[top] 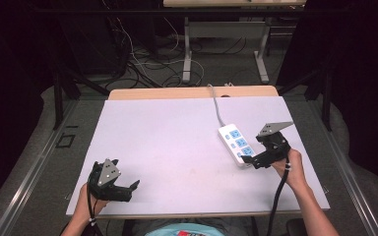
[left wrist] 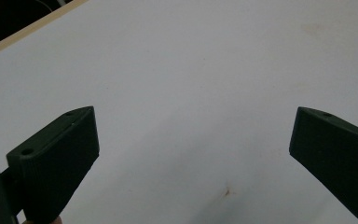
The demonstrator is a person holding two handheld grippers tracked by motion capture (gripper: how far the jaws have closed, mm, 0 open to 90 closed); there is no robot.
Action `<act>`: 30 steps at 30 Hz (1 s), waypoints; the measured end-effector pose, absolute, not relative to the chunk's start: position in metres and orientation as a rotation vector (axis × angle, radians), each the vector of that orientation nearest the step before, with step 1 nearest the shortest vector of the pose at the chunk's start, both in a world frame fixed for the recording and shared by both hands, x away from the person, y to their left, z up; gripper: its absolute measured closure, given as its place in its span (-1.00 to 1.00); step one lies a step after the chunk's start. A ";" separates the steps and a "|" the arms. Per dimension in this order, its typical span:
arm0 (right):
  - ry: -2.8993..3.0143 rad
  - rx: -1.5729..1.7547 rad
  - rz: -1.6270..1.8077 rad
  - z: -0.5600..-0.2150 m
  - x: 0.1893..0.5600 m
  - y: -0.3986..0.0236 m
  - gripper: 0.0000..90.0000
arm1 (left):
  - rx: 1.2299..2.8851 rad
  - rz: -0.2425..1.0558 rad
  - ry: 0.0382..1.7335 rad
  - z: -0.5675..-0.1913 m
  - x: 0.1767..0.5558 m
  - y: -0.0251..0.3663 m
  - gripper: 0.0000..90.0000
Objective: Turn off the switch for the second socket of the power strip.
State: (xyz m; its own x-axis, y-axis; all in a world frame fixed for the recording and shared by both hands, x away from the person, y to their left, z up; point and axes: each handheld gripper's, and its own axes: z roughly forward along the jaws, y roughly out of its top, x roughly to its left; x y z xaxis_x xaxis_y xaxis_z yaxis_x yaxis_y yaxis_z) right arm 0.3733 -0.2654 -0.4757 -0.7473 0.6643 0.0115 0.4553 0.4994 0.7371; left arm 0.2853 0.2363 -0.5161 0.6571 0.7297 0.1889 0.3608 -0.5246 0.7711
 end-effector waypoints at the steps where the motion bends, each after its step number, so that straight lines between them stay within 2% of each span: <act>1: 2.475 0.936 1.092 -0.475 0.375 -0.265 -0.98 | 2.151 0.657 0.844 -0.516 0.286 0.237 -0.97; 30: 2.494 0.973 1.074 -0.474 0.419 -0.259 -1.00 | 2.163 0.653 0.834 -0.517 0.288 0.236 -0.97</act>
